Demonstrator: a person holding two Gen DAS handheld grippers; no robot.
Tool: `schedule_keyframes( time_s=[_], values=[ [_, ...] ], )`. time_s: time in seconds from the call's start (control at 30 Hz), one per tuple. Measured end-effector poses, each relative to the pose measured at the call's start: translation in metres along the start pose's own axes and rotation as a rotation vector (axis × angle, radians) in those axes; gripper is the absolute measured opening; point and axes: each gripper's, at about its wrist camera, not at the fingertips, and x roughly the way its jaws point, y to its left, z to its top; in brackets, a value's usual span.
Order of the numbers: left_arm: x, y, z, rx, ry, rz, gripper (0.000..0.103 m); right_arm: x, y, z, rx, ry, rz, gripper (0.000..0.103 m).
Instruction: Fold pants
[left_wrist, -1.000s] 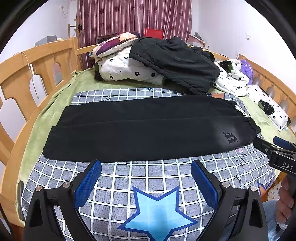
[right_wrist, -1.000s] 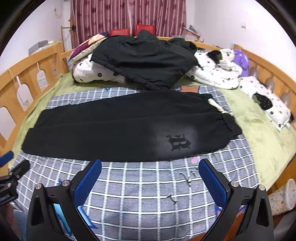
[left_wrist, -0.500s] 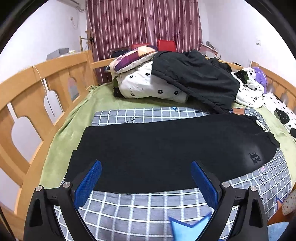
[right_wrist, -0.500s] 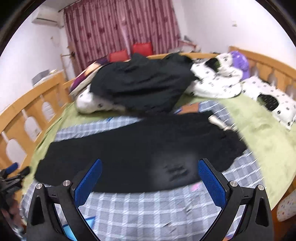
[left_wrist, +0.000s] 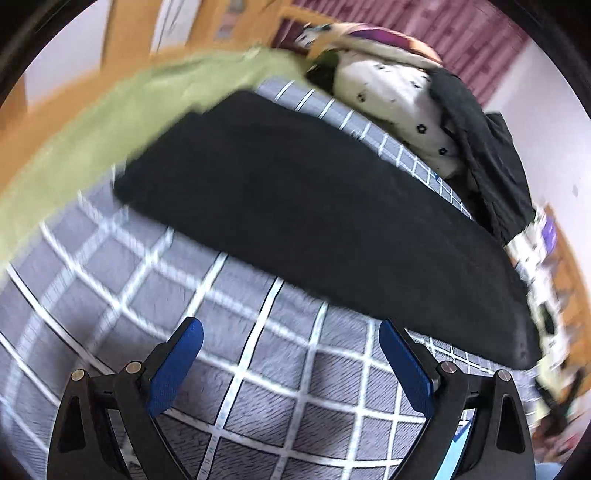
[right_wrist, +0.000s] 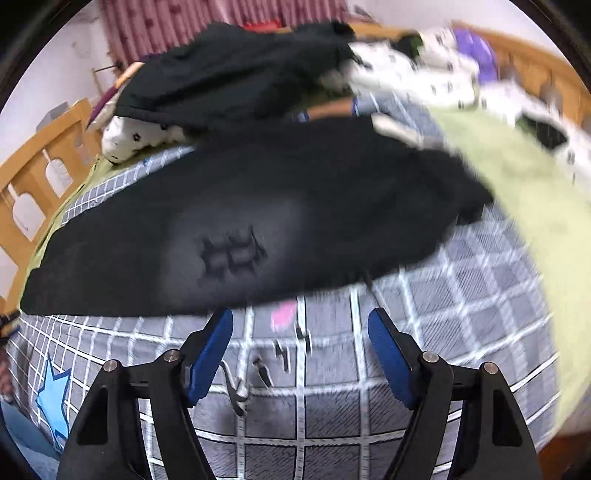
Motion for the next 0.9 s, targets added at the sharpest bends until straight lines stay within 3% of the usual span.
schedule_keyframes(
  time_s=[0.13, 0.27, 0.33, 0.4, 0.43, 0.47, 0.5, 0.53, 0.57, 0.73, 0.9],
  values=[
    [0.012, 0.013, 0.001, -0.040, -0.047, -0.063, 0.096, 0.017, -0.007, -0.015, 0.068, -0.020, 0.034, 0.075],
    [0.033, 0.006, 0.016, -0.078, -0.053, -0.080, 0.095, 0.033, -0.006, -0.006, 0.139, -0.017, 0.108, 0.074],
    [0.040, 0.004, 0.024, -0.104, -0.064, -0.085, 0.089, 0.042, -0.002, 0.004, 0.152, -0.029, 0.110, 0.073],
    [0.047, 0.005, 0.034, -0.146, -0.085, -0.061, 0.082, 0.054, 0.002, 0.016, 0.155, -0.030, 0.087, 0.060],
    [0.048, 0.007, 0.037, -0.161, -0.096, -0.055, 0.072, 0.058, 0.003, 0.020, 0.153, -0.025, 0.069, 0.049],
    [0.048, 0.006, 0.041, -0.173, -0.100, -0.036, 0.053, 0.063, 0.005, 0.025, 0.149, -0.025, 0.042, 0.042],
    [0.047, 0.005, 0.046, -0.173, -0.103, -0.010, 0.037, 0.065, 0.006, 0.030, 0.145, -0.031, 0.018, 0.027],
    [0.046, 0.004, 0.049, -0.165, -0.101, 0.000, 0.009, 0.064, 0.007, 0.034, 0.145, -0.038, 0.008, 0.024],
    [0.040, 0.002, 0.052, -0.142, -0.107, 0.004, 0.011, 0.058, 0.008, 0.038, 0.146, -0.055, 0.016, 0.020],
    [0.001, -0.018, 0.069, -0.050, -0.240, -0.003, 0.011, 0.013, 0.018, 0.067, 0.078, -0.190, 0.065, 0.018],
    [-0.008, -0.044, 0.117, 0.002, -0.314, -0.016, 0.011, 0.002, 0.027, 0.119, 0.050, -0.234, 0.094, 0.018]
  ],
)
